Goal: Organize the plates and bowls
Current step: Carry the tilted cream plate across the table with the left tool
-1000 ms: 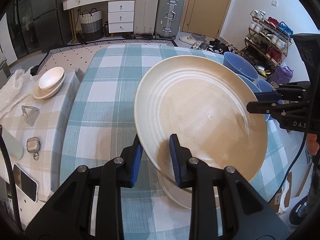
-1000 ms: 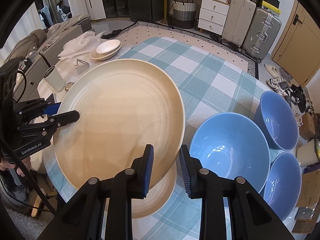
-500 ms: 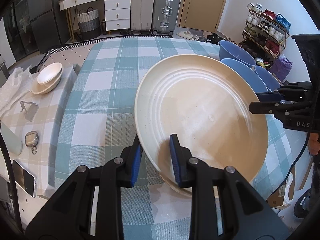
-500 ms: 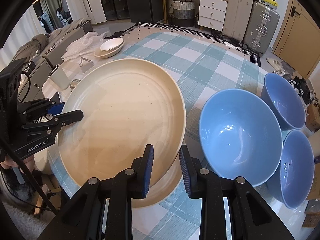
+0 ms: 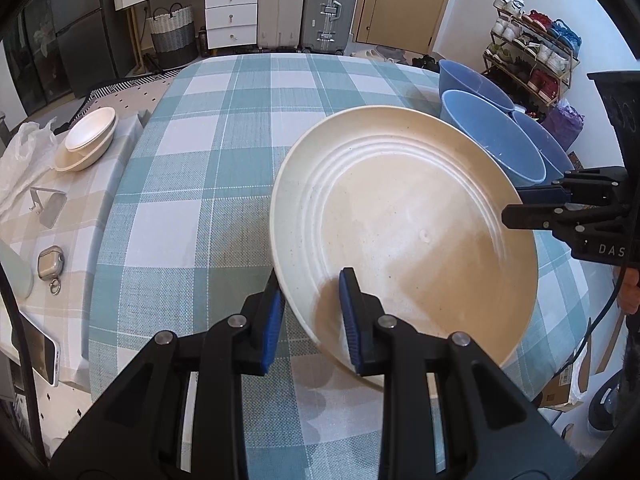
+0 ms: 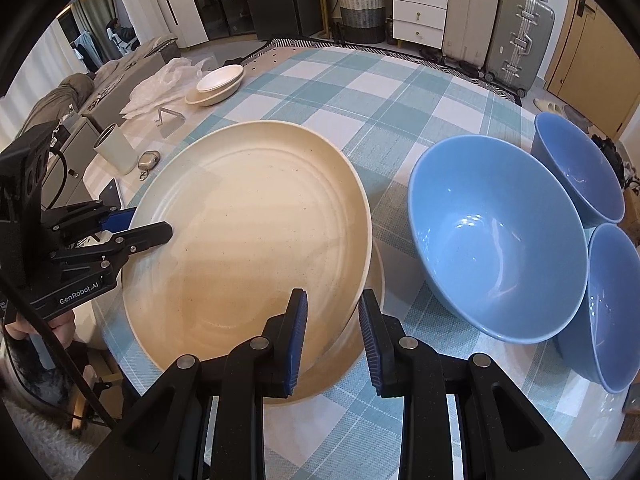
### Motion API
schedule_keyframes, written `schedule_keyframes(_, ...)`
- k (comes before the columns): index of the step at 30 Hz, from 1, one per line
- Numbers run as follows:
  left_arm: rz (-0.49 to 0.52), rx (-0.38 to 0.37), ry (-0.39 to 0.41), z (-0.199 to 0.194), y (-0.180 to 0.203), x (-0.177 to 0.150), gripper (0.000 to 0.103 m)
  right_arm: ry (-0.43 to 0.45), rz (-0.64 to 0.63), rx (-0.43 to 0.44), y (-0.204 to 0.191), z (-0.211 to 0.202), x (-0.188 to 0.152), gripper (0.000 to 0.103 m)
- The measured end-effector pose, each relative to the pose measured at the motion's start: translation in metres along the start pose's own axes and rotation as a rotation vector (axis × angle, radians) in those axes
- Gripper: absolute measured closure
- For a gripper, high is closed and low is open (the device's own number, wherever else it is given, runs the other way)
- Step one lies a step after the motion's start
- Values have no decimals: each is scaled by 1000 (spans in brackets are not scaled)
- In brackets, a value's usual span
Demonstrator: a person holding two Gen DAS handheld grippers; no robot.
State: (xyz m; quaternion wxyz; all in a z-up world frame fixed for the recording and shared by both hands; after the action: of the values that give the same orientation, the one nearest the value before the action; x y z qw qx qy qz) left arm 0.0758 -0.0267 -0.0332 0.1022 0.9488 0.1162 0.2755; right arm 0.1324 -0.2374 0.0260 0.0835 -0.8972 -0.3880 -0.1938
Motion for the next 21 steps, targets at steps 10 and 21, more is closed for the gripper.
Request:
schedule_keyframes(10, 28, 23, -14, 18, 6, -7, 80, -17, 26, -4, 4, 15, -10, 75)
schedule_keyframes(21, 50, 52, -23, 34, 10, -14, 80, -49, 17, -21, 1, 29, -19, 74)
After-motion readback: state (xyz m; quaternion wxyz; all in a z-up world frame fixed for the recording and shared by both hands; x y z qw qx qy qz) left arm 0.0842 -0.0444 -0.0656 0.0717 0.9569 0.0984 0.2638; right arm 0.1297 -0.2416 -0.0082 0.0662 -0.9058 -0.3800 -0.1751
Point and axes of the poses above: each gripper's, at about its wrist camera, not at the fingertips, and z roughly the way its jaws point, y to its right, x to its top, the point moved 5 cm from there along z, roughly the way its jaws point, and after that the axes turned 15 degrees about -z, right-handed, at the moved point
